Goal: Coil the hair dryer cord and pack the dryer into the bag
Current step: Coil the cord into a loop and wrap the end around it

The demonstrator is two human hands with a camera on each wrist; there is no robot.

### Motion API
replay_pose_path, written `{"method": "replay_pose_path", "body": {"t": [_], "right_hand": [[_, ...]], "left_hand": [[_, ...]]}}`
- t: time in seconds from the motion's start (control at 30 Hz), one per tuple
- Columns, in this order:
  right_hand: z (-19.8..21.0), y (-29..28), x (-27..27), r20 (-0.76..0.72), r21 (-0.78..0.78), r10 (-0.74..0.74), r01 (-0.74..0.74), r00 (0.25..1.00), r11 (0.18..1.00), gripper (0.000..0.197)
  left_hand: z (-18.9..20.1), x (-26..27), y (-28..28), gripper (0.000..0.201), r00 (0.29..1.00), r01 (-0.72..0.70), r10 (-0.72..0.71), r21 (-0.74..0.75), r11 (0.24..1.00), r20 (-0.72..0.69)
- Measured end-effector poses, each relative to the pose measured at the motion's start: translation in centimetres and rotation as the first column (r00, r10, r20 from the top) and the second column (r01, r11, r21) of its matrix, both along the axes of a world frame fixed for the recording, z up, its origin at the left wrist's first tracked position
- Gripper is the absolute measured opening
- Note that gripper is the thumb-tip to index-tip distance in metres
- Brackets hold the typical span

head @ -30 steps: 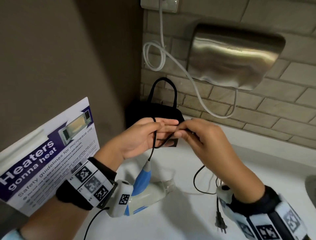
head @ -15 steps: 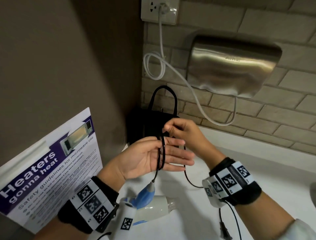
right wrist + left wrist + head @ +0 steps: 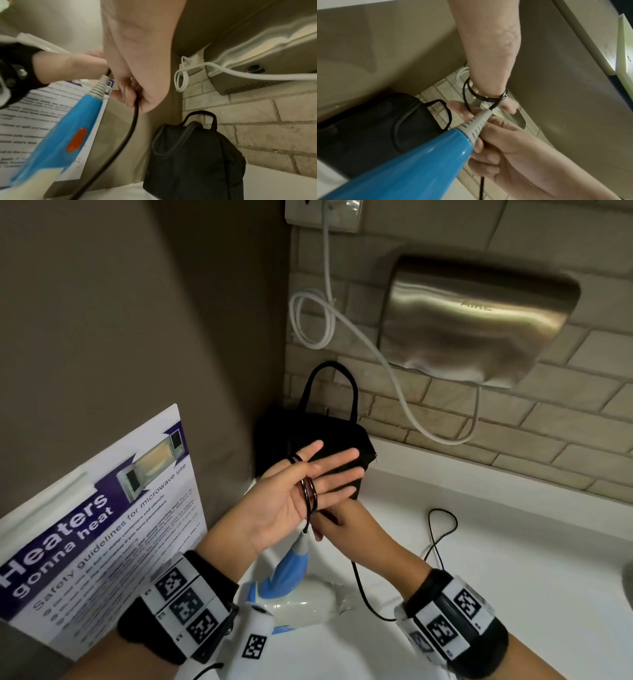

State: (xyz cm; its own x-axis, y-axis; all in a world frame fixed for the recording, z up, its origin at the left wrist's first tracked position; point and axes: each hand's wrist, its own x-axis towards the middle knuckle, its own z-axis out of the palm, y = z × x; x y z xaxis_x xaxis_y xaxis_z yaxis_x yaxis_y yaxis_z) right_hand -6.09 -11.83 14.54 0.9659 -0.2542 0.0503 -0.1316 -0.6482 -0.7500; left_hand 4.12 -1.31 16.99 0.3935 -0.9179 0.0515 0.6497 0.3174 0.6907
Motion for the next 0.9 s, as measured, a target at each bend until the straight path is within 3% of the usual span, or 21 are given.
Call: {"method": "replay_pose_path", "body": {"t": [0.1,0.23,0.37,0.53,0.7,0.83,0.9], "right_hand": [[0.1,0.8,-0.8,0.005,-0.148,0.061,-0.06,0.998,0.987,0.017],[1.6,0.1,-3.0,0.003,-0.172,0.054,-0.052,0.999,0.984,0.023],[3.3,-0.6,-3.5,0.039,-0.324,0.082,-0.065,0.996,0.944,0.02],[5.3,-1.7,-2.5,0.237,-0.394,0.126,-0.023,0.963,0.919,0.016],[6.7,-2.9,-0.4,0.301,-0.463,0.127,0.028,0.945,0.886,0.008],[7.3,-3.6,1.1,0.379,-0.476,0.139,0.064,0.915,0.877,0.009],[7.4,-4.4,1.6,0.388,-0.389,0.111,0.054,0.915,0.92,0.006]], "left_hand": [[-0.3,0.6,-0.2,0.048,0.998,-0.056,0.056,0.028,0.998,0.0],[-0.4,1.3,-0.3,0.048,0.991,-0.127,0.123,0.096,0.987,0.049],[-0.4,1.2,-0.6,0.048,0.983,-0.143,0.125,0.136,0.98,0.131],[-0.2,0.6,-0.8,0.036,0.972,-0.058,0.02,0.155,0.986,0.233],[0.2,0.1,-0.1,0.03,0.934,0.06,-0.123,0.192,0.98,0.335],[0.4,-0.1,0.6,0.041,0.913,0.149,-0.223,0.23,0.962,0.341],[0.1,0.1,0.9,0.051,0.892,0.234,-0.305,0.238,0.943,0.334]]}}
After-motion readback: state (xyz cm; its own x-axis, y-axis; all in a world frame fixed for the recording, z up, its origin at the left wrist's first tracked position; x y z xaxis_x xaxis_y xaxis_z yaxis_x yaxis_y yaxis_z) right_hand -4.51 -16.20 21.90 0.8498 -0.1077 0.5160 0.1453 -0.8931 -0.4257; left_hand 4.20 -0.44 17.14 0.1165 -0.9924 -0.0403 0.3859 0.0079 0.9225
